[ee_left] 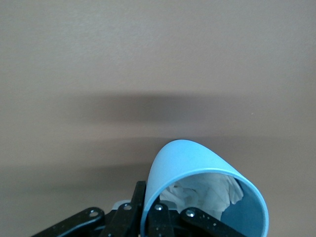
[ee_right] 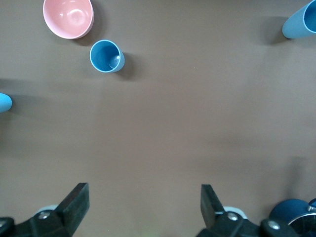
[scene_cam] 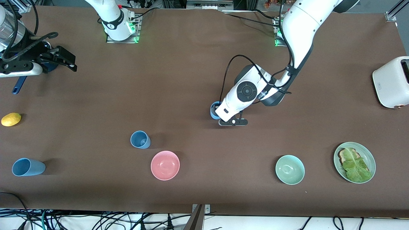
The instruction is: Stack blue cups with both arms
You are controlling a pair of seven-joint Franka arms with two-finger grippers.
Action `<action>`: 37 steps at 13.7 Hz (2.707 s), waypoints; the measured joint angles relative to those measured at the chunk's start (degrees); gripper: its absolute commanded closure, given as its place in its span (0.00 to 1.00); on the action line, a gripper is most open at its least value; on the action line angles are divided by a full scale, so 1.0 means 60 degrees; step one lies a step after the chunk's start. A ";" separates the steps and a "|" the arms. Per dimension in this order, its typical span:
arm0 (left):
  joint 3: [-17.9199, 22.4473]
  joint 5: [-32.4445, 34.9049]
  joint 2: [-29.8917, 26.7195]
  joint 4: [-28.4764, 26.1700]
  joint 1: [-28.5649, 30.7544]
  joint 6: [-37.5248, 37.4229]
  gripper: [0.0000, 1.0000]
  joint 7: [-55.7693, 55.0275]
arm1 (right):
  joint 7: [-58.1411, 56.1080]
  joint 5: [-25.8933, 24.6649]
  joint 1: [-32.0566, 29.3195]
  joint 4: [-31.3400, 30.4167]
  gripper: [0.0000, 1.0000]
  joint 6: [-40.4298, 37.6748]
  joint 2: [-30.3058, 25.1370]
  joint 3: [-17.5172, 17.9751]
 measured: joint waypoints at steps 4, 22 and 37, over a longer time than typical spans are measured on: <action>-0.0006 0.0000 0.0012 0.0106 -0.0116 0.0053 0.00 -0.0101 | 0.0157 -0.0007 -0.0018 -0.0001 0.00 0.0057 0.0023 -0.0029; 0.0201 0.0002 -0.4543 0.1331 0.3553 -0.7338 0.00 0.4491 | 0.0215 -0.0075 0.0933 0.0738 0.00 0.2802 0.3699 0.0089; 0.3362 -0.0445 -0.6662 -0.0593 0.2331 -0.5711 0.00 0.5688 | 0.0223 -0.0128 0.1112 0.0949 0.00 0.5623 0.6058 0.0040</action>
